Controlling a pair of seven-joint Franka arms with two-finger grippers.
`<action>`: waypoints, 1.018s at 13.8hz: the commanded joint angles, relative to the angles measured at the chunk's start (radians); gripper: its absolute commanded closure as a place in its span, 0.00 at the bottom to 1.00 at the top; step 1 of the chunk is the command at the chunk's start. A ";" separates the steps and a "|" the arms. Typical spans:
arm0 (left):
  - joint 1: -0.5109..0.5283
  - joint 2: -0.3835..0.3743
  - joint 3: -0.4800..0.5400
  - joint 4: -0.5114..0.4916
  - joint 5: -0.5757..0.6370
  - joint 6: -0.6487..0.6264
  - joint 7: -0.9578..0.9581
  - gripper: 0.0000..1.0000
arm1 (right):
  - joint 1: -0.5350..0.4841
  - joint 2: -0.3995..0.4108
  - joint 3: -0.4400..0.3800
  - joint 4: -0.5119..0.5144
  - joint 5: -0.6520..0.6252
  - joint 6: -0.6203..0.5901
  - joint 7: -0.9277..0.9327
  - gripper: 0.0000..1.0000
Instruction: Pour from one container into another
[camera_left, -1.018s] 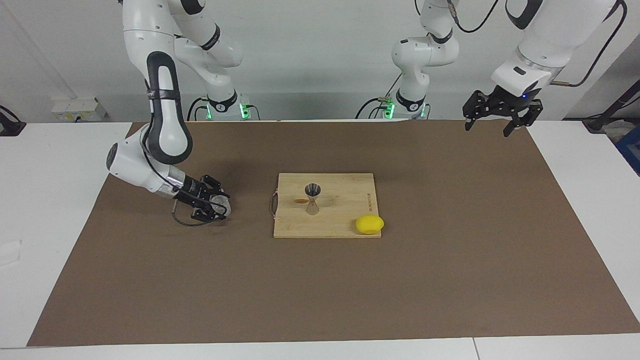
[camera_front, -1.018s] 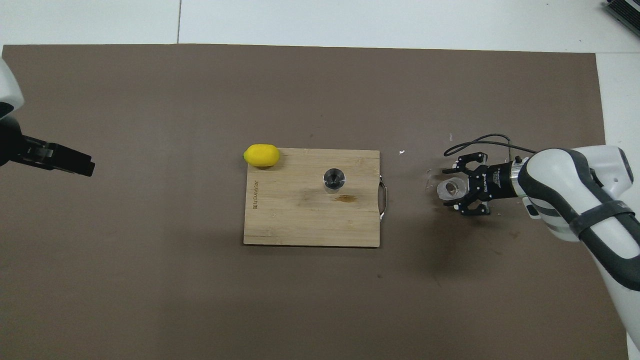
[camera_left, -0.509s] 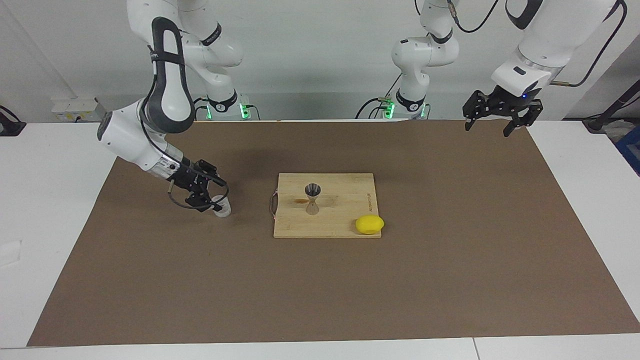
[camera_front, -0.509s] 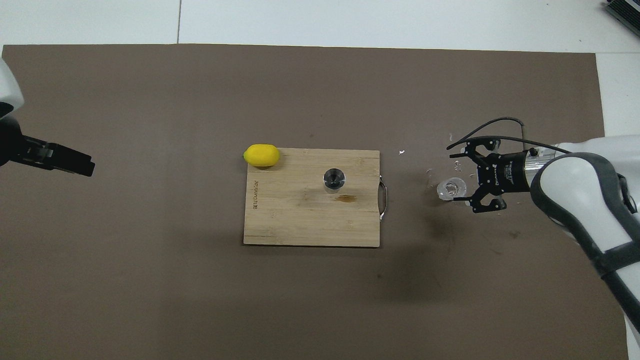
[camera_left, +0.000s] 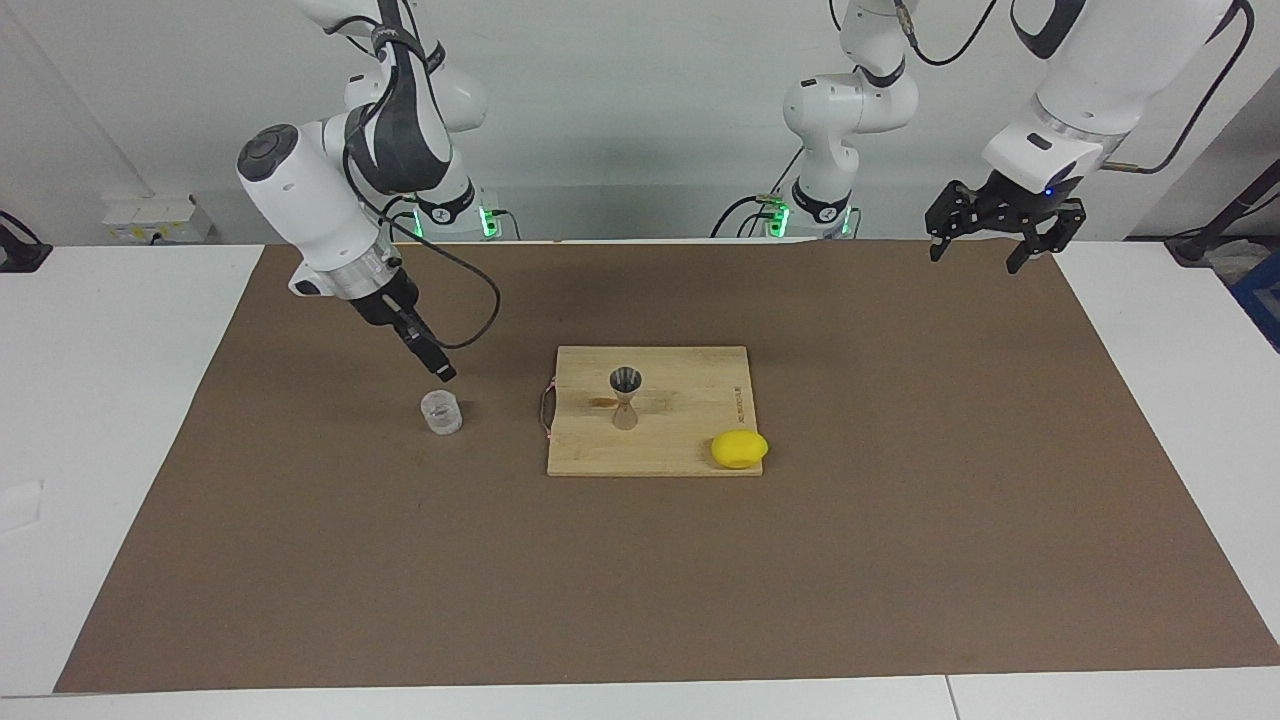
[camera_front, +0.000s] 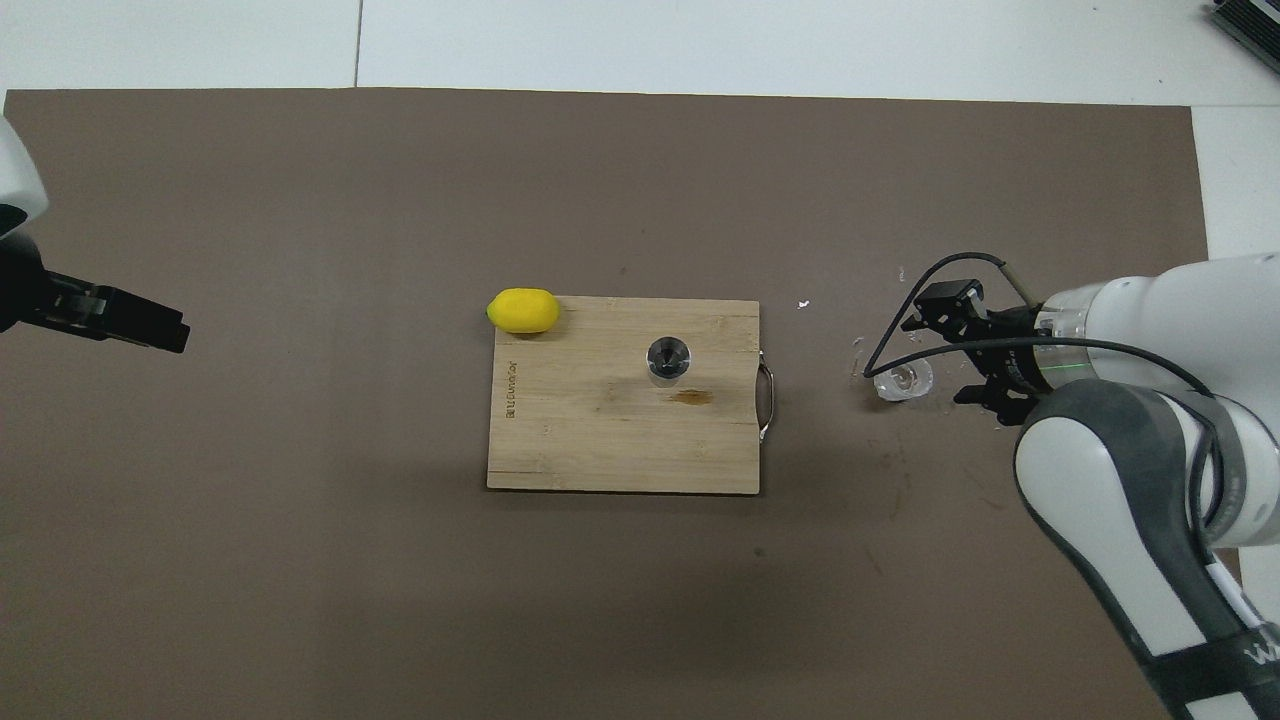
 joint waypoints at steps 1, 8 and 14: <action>-0.006 -0.028 0.007 -0.029 0.017 -0.004 -0.003 0.00 | -0.011 -0.006 0.004 0.089 -0.096 -0.112 -0.235 0.00; -0.006 -0.028 0.007 -0.029 0.017 -0.004 -0.003 0.00 | -0.040 0.010 -0.008 0.344 -0.283 -0.347 -0.506 0.00; -0.006 -0.028 0.007 -0.029 0.017 -0.004 -0.003 0.00 | -0.074 0.065 -0.005 0.548 -0.314 -0.547 -0.557 0.00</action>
